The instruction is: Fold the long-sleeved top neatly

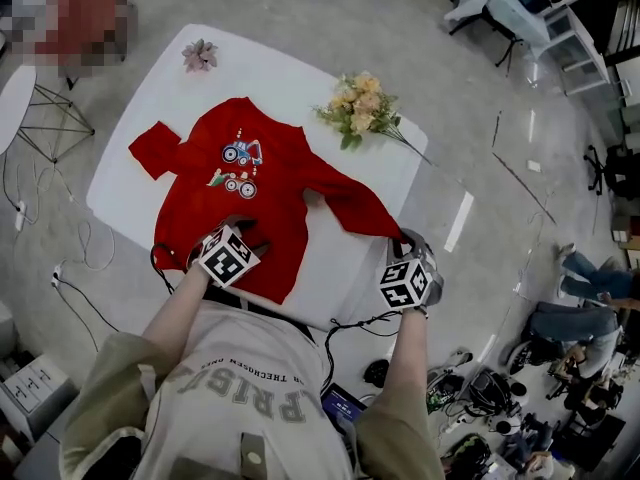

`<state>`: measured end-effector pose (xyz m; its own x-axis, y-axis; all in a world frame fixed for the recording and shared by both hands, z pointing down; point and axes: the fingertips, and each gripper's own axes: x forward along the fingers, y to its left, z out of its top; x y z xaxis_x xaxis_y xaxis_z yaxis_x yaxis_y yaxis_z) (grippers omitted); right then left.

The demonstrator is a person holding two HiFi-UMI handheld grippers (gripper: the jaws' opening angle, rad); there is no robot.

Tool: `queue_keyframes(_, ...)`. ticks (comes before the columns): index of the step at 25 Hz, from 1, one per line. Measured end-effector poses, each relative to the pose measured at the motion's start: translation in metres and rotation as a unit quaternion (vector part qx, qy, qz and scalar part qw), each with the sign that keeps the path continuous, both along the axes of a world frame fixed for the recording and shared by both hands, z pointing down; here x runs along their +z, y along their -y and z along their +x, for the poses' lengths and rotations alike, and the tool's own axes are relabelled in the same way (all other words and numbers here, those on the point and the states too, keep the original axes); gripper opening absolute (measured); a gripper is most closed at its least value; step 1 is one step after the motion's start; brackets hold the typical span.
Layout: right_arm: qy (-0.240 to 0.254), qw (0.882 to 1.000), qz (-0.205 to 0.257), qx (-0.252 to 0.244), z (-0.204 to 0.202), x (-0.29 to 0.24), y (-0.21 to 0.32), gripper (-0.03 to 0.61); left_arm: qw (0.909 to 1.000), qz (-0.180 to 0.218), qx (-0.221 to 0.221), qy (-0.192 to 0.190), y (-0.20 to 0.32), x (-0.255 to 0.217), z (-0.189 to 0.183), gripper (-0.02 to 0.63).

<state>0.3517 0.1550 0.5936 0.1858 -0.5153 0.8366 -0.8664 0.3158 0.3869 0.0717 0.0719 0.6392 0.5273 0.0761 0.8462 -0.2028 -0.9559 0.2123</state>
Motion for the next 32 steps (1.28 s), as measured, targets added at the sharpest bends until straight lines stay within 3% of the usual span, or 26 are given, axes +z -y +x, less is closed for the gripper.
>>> queue_keyframes(2,0.039,0.999,0.002,0.028,0.001,0.005,-0.003,0.055,1.0,0.004,0.006,0.004,0.001,-0.002,0.002,0.23)
queue_keyframes(5,0.16,0.986,-0.01,0.05,-0.015,0.013,-0.008,0.074,0.9993,0.03,-0.006,-0.024,0.016,-0.017,0.02,0.235)
queue_keyframes(8,0.26,0.963,0.002,0.067,-0.028,0.006,-0.007,0.231,0.9954,0.074,-0.024,-0.055,0.042,-0.034,0.057,0.235)
queue_keyframes(11,0.289,0.954,0.013,0.079,-0.03,0.0,-0.003,0.25,0.9929,0.088,-0.055,-0.059,0.068,-0.036,0.097,0.235)
queue_keyframes(14,0.312,0.946,0.001,0.088,-0.036,0.002,-0.001,0.25,0.9952,0.072,-0.064,-0.02,0.075,-0.025,0.112,0.231)
queue_keyframes(16,0.308,0.948,-0.026,0.081,-0.039,0.011,-0.003,0.249,0.9957,0.082,-0.044,0.001,0.073,-0.02,0.109,0.131)
queue_keyframes(18,0.294,0.952,-0.05,0.07,-0.038,0.019,-0.006,0.229,0.9956,0.092,-0.017,0.002,0.067,-0.022,0.101,0.084)
queue_keyframes(20,0.281,0.956,-0.048,0.07,-0.031,0.02,-0.002,0.105,0.9946,0.103,0.013,0.003,0.06,-0.026,0.088,0.075)
queue_keyframes(21,0.27,0.959,-0.037,0.074,-0.025,0.018,0.002,0.071,0.9937,0.108,0.029,0.006,0.056,-0.029,0.081,0.072)
queue_keyframes(25,0.18,0.978,0.06,0.089,0.017,-0.017,0.026,0.063,0.9878,0.121,0.091,0.036,0.041,-0.037,0.05,0.069)
queue_keyframes(28,0.15,0.98,0.104,0.084,0.023,-0.036,0.032,0.063,0.9818,0.117,0.131,0.071,0.033,-0.029,0.032,0.067)
queue_keyframes(32,0.15,0.987,0.007,0.054,-0.003,0.014,-0.004,0.063,0.9755,0.101,0.16,0.111,0.026,-0.011,0.017,0.069)
